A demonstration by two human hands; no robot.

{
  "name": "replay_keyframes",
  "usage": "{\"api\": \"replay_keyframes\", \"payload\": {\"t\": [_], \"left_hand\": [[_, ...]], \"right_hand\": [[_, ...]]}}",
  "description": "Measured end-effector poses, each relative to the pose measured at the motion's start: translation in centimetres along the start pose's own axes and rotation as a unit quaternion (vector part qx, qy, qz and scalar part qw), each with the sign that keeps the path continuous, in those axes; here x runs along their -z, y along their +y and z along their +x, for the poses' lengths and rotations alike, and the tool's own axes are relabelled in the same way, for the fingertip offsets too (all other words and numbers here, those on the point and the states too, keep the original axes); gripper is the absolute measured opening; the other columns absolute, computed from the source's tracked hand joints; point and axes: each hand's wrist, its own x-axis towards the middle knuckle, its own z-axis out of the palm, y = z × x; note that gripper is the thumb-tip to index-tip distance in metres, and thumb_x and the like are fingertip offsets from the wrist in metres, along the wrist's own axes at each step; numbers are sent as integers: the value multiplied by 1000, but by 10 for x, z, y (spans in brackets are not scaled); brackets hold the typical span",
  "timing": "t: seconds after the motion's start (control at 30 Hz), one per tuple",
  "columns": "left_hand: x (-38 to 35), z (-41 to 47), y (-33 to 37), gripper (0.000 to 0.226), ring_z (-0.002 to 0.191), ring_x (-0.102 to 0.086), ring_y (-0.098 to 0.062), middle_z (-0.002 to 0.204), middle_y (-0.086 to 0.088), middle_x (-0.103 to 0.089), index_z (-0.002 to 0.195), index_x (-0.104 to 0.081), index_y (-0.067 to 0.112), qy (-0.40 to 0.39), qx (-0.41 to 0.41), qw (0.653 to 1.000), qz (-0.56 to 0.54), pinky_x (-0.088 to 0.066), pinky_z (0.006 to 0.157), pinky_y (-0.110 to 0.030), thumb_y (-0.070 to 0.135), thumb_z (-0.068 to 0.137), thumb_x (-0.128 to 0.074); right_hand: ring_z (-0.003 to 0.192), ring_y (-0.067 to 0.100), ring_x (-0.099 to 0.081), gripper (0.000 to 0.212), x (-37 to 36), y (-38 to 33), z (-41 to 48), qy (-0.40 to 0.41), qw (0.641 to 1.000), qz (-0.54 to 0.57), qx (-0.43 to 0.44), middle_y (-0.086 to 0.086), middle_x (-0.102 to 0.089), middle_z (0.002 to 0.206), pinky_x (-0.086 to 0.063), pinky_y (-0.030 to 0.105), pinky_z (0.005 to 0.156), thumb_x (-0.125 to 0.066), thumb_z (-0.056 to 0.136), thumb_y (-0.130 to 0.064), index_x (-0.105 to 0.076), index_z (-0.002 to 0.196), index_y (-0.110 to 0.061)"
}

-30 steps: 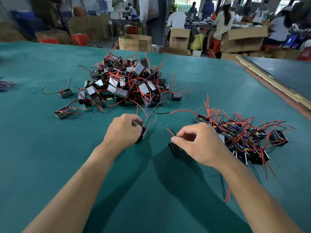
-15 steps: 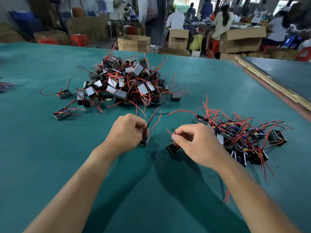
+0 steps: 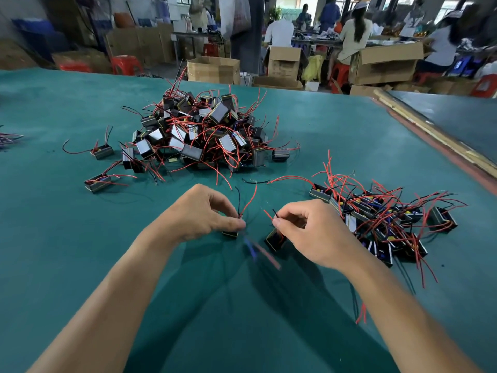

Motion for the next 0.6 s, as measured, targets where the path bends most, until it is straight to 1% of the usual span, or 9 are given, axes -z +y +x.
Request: {"api": "replay_keyframes", "payload": {"t": [0.07, 0.13, 0.2, 0.27, 0.33, 0.4, 0.47, 0.53, 0.6], "left_hand": [[1, -3, 3, 24, 65, -57, -12, 81, 1, -75, 83, -75, 18, -17, -13, 1000, 18, -50, 69, -35, 15, 65, -90], [0, -4, 5, 37, 71, -58, -19, 89, 1, -73, 95, -72, 18, -27, -29, 997, 60, -54, 76, -39, 11, 64, -91], [-1, -5, 6, 47, 81, -61, -31, 95, 2, -69, 104, -69, 19, -42, -39, 993, 100, -53, 73, -31, 11, 63, -91], [0, -6, 6, 51, 89, -62, -30, 96, 5, -67, 107, -67, 22, -43, -41, 991, 119, -52, 68, -23, 15, 62, -92], [1, -6, 7, 51, 80, -61, -24, 93, 6, -68, 105, -67, 24, -33, -32, 993, 104, -54, 76, -30, 21, 61, -93], [2, -6, 7, 52, 67, -57, -11, 87, 3, -71, 103, -66, 24, -29, -19, 996, 81, -54, 77, -36, 24, 59, -94], [2, -7, 6, 53, 63, -58, -8, 81, 0, -72, 103, -65, 23, -36, -13, 997, 68, -53, 73, -37, 25, 59, -95], [1, -7, 5, 50, 61, -61, -12, 73, -1, -73, 103, -62, 22, -40, -7, 997, 62, -51, 69, -38, 23, 63, -92], [-3, -4, 3, 41, 53, -55, -9, 65, 1, -71, 98, -59, 21, -2, 1, 997, 74, -45, 59, -31, 27, 69, -88]], "right_hand": [[60, 9, -56, 18, 0, -1, 0, 0, 1000, 0, -3, -12, -65, 64, -50, 33, 67, -67, 91, -29, -68, 73, -24], [65, 11, -61, 15, 0, -2, -1, 2, 1000, 9, -8, -12, -68, 68, -53, 35, 71, -68, 91, -27, -69, 76, -23], [66, 13, -62, 14, -1, -3, -1, 4, 1000, 14, -11, -10, -69, 69, -54, 36, 73, -68, 90, -27, -70, 77, -22], [64, 11, -60, 15, 0, -4, -1, 7, 1000, 12, -12, -10, -68, 68, -53, 36, 72, -68, 90, -27, -69, 76, -22], [65, 9, -61, 14, 0, -6, -1, 8, 1000, 20, -13, -11, -69, 70, -54, 35, 73, -69, 90, -27, -70, 76, -23], [70, 6, -64, 13, 1, -7, -1, 7, 1000, 24, -13, -13, -71, 73, -53, 32, 76, -69, 89, -27, -71, 76, -24], [74, 4, -65, 12, 1, -7, -2, 1, 1000, 15, -14, -17, -71, 74, -53, 27, 77, -69, 88, -27, -71, 76, -26], [76, 1, -64, 13, 1, -7, -2, -11, 1000, 5, -15, -20, -70, 74, -52, 22, 76, -69, 88, -26, -71, 75, -27], [76, -2, -63, 16, 1, -7, -2, -19, 1000, -2, -11, -21, -70, 74, -49, 15, 74, -70, 88, -25, -70, 72, -31]]}}
